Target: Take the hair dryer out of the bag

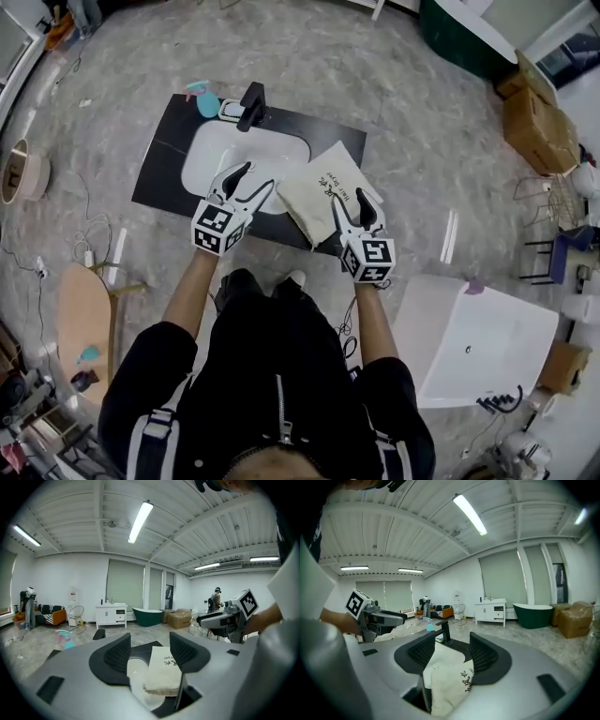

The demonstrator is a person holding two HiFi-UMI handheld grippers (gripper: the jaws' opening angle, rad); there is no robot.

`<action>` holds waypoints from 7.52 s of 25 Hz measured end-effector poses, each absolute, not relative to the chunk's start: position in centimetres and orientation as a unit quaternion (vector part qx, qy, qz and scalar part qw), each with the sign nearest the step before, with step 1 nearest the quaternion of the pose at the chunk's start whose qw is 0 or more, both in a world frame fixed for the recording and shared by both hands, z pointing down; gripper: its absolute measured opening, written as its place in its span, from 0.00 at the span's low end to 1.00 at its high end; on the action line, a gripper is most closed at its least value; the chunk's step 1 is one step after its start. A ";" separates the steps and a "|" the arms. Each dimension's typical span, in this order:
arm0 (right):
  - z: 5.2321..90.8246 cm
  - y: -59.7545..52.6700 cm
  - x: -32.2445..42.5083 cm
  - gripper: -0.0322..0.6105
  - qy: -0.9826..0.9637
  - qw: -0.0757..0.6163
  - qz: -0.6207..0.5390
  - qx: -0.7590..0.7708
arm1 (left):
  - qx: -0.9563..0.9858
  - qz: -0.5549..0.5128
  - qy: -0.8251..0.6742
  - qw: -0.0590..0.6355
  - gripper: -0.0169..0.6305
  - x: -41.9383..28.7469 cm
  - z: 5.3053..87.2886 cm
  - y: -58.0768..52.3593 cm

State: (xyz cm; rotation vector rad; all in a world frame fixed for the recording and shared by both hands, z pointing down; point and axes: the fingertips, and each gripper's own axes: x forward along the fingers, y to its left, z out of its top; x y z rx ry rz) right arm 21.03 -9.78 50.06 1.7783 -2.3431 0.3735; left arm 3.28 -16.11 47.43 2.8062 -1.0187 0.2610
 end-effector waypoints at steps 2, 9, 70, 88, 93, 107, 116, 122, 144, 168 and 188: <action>50.3 -10.0 21.2 0.40 -0.796 0.093 0.124 0.585 | 0.929 0.089 -0.351 0.076 0.43 3.4 47.7 -16.0; 51.5 -11.1 20.9 0.40 -0.812 0.109 0.128 0.559 | 0.921 0.089 -0.370 0.081 0.43 3.5 48.5 -16.0; 72.3 -8.6 14.2 0.12 -0.783 0.345 0.278 0.437 | 0.887 0.134 -0.405 0.178 0.43 -4.3 58.0 -14.0; 67.3 -10.9 15.2 0.12 -0.802 0.291 0.262 0.451 | 0.891 0.130 -0.288 0.325 0.43 3.5 64.7 -11.1; 66.6 -10.8 15.4 0.12 -0.805 0.283 0.260 0.451 | 0.877 0.102 -0.267 0.386 0.43 5.4 65.7 -11.4; 65.8 -10.7 15.8 0.12 -0.810 0.263 0.267 0.451 | 0.810 0.054 -0.246 0.529 0.43 10.0 70.0 -12.5; 65.2 -10.6 16.1 0.12 -0.816 0.252 0.270 0.446 | 0.772 0.062 -0.273 0.570 0.43 12.1 72.8 -13.7; 65.3 -10.3 16.1 0.12 -0.816 0.259 0.267 0.443 | 0.757 0.077 -0.288 0.582 0.39 13.1 74.4 -14.4; 65.7 -9.9 16.3 0.12 -0.810 0.261 0.274 0.448 | 0.720 0.059 -0.287 0.629 0.19 13.9 75.3 -13.1; 66.0 -10.2 16.2 0.12 -0.812 0.278 0.269 0.438 | 0.716 0.047 -0.295 0.630 0.18 9.7 74.6 -11.2; 67.3 -10.0 16.0 0.12 -0.810 0.283 0.277 0.432 | 0.712 0.039 -0.306 0.631 0.18 5.9 74.5 -10.2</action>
